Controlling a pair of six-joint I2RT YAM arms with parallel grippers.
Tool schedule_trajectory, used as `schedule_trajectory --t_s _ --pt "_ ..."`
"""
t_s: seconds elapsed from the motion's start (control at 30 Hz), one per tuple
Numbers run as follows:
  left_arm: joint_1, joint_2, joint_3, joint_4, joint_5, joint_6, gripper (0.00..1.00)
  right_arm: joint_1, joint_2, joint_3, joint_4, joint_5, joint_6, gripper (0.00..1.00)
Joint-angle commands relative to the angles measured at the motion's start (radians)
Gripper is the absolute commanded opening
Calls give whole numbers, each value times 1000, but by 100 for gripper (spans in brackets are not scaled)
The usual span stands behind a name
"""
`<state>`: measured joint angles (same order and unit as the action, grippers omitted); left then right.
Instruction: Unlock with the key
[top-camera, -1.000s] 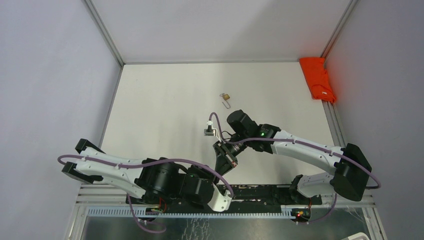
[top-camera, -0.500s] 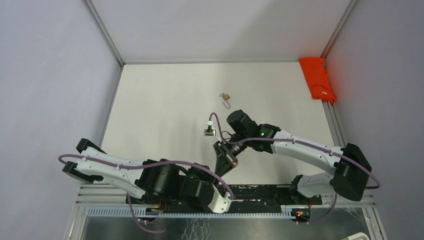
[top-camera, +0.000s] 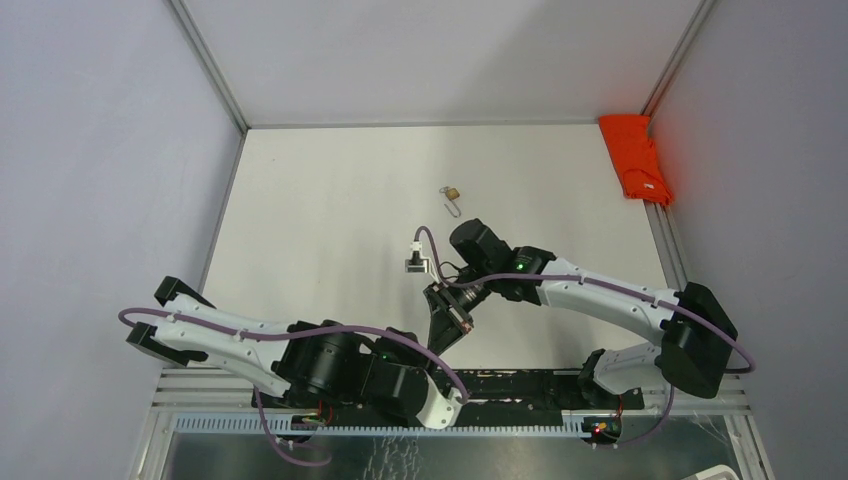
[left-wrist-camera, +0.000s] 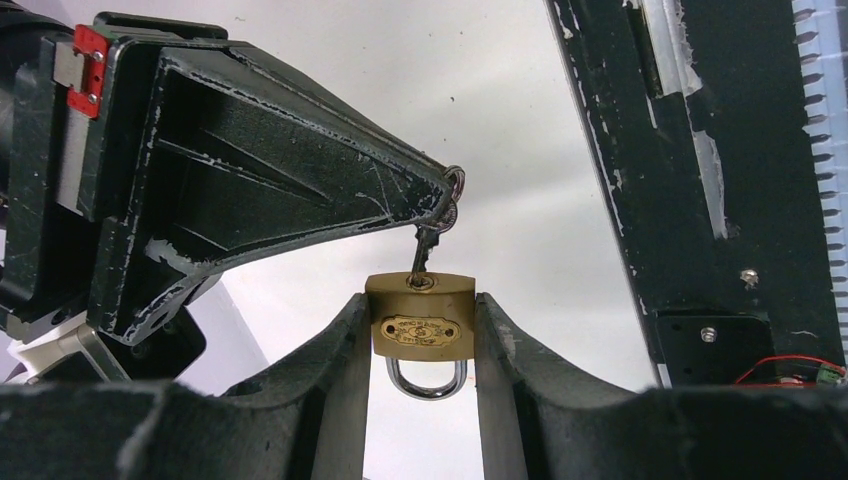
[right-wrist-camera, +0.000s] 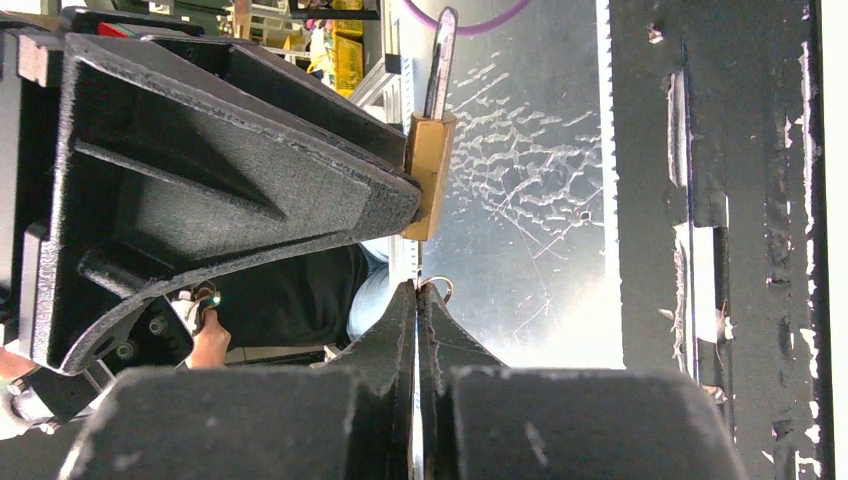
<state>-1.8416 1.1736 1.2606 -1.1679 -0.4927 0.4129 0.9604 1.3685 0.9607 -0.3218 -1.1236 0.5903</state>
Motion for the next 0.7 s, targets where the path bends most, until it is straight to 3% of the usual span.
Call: schedule_trajectory --t_s 0.0,0.67 --pt "-18 11 9 68 53 23 2 -9 -4 87 105 -5 7 0" --pt "-23 19 53 69 27 23 2 -11 8 83 143 1 3 0"
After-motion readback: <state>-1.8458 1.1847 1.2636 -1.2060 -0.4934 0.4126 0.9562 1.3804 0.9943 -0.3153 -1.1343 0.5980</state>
